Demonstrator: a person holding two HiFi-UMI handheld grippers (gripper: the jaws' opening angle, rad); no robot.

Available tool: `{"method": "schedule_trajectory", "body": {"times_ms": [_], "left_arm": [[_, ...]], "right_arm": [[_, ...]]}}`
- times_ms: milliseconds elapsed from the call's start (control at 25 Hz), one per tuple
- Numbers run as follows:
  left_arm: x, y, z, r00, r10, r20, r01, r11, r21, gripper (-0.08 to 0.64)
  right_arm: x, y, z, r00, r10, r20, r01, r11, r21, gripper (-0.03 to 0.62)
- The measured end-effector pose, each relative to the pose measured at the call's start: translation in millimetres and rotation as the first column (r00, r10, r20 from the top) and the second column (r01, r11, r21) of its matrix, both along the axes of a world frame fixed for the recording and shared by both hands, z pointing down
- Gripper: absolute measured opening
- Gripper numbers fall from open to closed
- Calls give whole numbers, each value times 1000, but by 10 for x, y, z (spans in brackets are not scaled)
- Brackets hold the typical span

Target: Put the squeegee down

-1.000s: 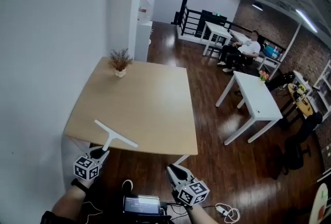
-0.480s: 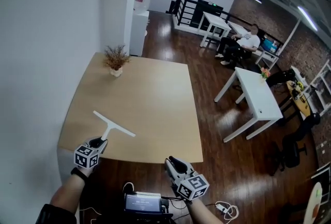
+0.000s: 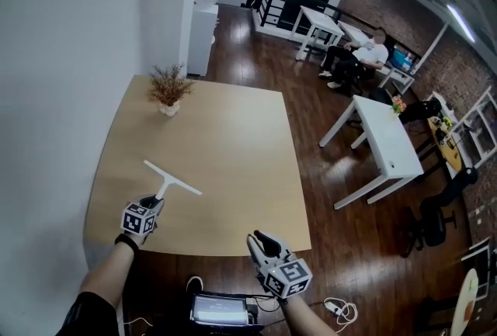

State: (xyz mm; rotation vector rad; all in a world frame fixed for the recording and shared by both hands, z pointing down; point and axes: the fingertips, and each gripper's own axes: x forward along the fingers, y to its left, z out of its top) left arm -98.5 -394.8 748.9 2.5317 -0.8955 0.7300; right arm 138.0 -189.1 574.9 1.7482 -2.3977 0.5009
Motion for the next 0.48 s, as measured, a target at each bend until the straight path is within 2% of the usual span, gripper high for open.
{"method": "schedule_trajectory", "body": {"times_ms": [200,480], "left_arm": [[162,-319,256,1000,20,13,-20,999,-33,89],[405,-696,711,999,28,32,-24,994,-110,89]], "right_arm": [[24,-223,133,1000,6,-17,-6,1000,-29,107],[54,-517,224,1000,16,0,-16,998,-54,107]]}}
